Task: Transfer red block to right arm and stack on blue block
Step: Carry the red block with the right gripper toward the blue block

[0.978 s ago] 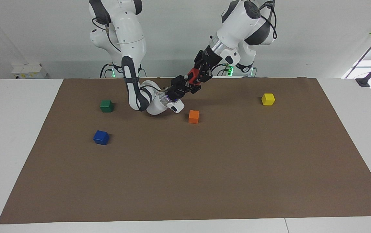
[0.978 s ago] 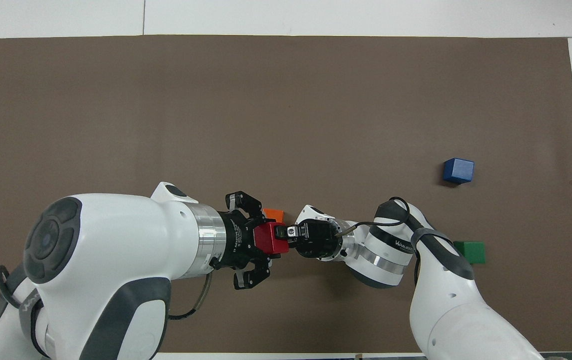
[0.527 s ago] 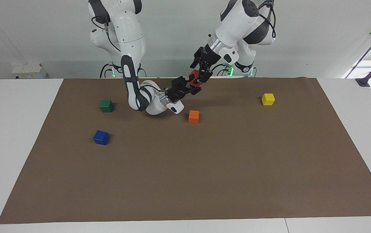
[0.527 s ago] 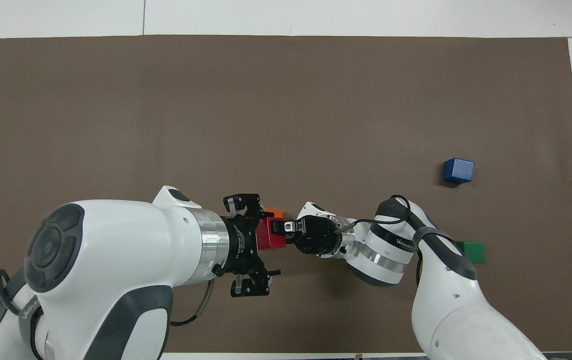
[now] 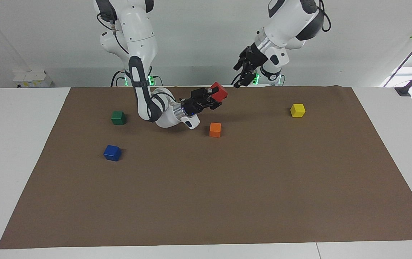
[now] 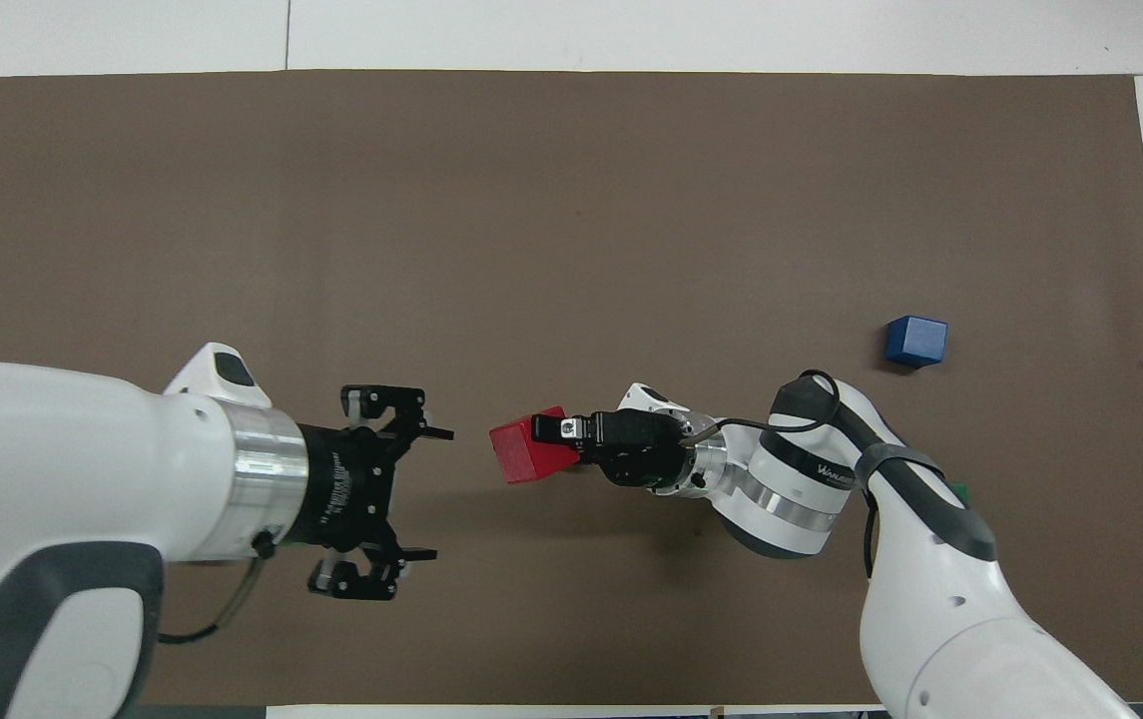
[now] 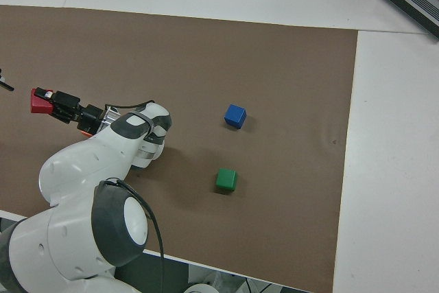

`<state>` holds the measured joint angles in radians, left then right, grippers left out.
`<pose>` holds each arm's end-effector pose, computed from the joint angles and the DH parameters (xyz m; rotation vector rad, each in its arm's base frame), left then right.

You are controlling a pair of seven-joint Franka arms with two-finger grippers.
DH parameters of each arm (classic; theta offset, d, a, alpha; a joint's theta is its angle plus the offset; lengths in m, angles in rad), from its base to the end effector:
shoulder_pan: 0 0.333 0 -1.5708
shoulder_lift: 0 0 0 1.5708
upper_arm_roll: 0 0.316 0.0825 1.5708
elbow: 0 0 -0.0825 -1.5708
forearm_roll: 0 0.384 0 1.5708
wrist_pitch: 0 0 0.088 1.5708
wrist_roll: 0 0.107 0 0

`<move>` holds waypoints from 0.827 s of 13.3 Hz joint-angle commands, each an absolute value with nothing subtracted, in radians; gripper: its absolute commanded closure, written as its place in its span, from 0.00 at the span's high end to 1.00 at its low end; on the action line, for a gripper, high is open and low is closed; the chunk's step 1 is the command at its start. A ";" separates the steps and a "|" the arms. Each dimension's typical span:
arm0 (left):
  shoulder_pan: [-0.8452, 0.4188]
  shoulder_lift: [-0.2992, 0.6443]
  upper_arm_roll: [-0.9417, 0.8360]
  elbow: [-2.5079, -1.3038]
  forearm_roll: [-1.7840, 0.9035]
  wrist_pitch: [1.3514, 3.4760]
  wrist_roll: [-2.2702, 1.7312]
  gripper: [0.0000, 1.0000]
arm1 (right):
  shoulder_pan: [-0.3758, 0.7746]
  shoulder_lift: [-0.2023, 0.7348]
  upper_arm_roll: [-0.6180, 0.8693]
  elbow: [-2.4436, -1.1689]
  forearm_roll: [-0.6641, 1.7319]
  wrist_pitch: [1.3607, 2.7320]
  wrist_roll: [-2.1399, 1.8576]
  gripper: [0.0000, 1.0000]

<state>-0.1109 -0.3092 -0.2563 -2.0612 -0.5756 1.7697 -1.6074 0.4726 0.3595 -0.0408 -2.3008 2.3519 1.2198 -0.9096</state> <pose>0.4173 -0.2255 0.5707 2.1770 1.7690 -0.5700 0.4529 0.3119 0.2984 -0.9117 0.1621 0.0873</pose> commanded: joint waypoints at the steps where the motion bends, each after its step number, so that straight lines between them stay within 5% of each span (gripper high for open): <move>1: 0.073 -0.328 -0.262 -2.077 -0.543 1.704 -1.323 1.00 | 0.411 0.278 -0.040 -2.315 2.261 1.305 -0.851 0.00; 6: 0.253 -0.286 -0.265 -2.092 -0.376 1.756 -0.757 1.00 | 0.309 0.122 -0.041 -2.301 2.022 1.550 -0.708 0.00; 8: 0.255 -0.238 -0.265 -2.094 -0.240 1.811 -0.597 1.00 | 0.281 0.014 -0.041 -2.281 1.878 1.708 -0.573 0.00; 11: 0.264 -0.206 -0.262 -2.082 -0.111 1.848 -0.319 1.00 | 0.227 -0.060 -0.043 -2.231 1.700 1.756 -0.404 0.00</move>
